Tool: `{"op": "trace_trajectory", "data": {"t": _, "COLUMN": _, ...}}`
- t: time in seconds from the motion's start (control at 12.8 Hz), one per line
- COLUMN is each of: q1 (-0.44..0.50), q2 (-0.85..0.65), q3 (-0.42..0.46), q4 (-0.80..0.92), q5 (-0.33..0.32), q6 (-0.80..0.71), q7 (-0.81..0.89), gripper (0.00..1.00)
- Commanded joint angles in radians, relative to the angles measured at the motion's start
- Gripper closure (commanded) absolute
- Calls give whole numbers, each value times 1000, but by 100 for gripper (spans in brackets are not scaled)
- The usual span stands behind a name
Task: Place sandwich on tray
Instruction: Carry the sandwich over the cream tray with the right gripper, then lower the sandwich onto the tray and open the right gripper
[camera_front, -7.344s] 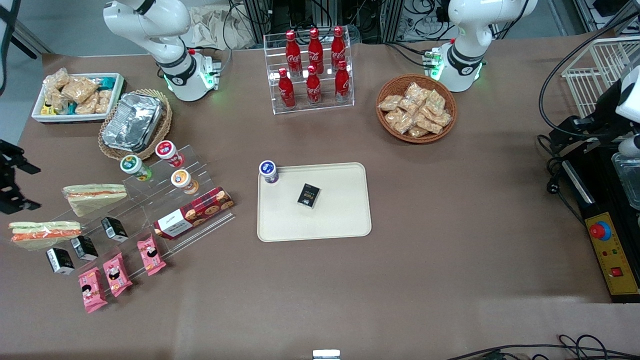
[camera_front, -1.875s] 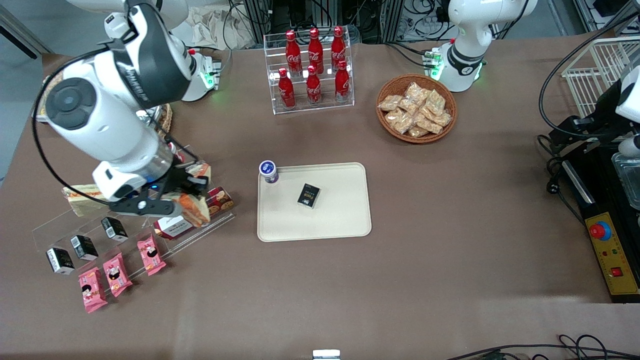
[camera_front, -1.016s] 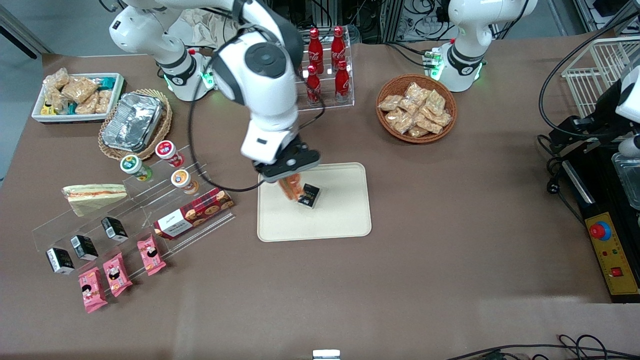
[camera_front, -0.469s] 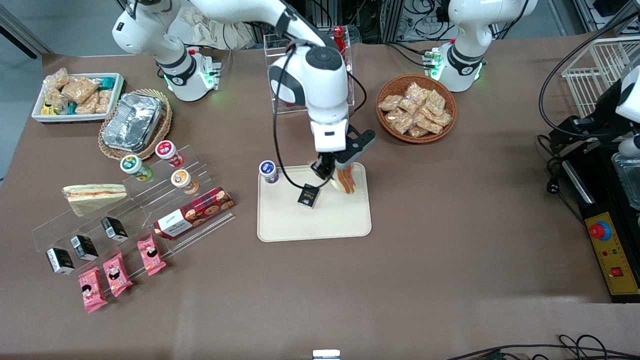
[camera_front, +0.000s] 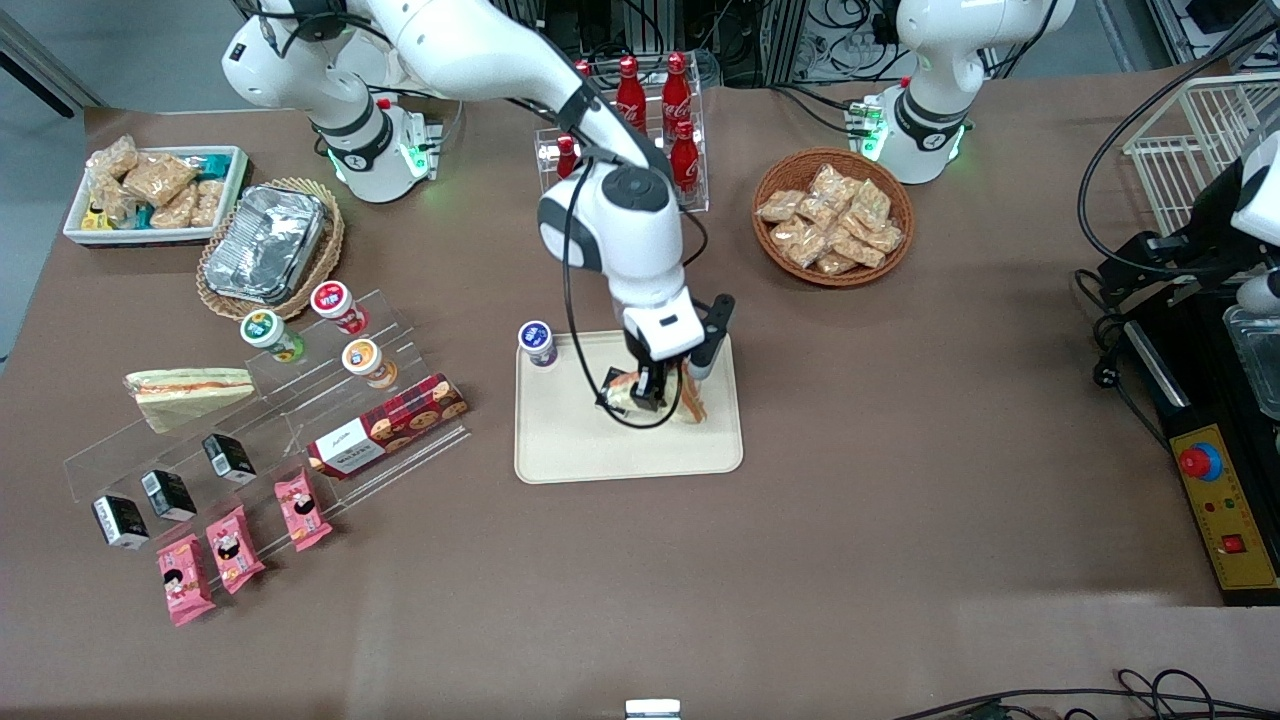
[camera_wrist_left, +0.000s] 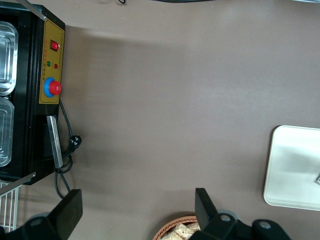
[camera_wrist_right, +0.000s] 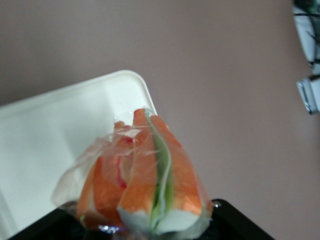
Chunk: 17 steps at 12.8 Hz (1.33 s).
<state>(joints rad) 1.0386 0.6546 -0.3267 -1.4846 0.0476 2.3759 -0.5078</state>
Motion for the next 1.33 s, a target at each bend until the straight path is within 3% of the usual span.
{"op": "trace_trajectory", "data": {"t": 0.0, "q1": -54, "q2": 45, "q3": -2, "q4": 18, "q5": 165, "q6": 29, "q7": -313, "gripper": 100}}
{"op": "trace_trajectory", "data": {"t": 0.16, "q1": -77, "q2": 80, "q3": -3, "q4": 17, "q5": 277, "q6": 43, "q7": -469, "gripper": 100}}
{"op": "trace_trajectory", "data": {"t": 0.86, "q1": -97, "q2": 194, "q3": 4, "q4": 7, "q5": 293, "q6": 161, "q7": -647, "gripper": 100}}
{"op": "trace_trajectory", "data": {"t": 1.09, "q1": -175, "q2": 206, "q3": 83, "q4": 7, "q5": 366, "q6": 161, "q7": -725, "gripper": 100}}
{"op": "trace_trajectory", "data": {"t": 1.25, "q1": -180, "q2": 212, "q3": 89, "q4": 7, "q5": 373, "q6": 161, "q7": -721, "gripper": 100}}
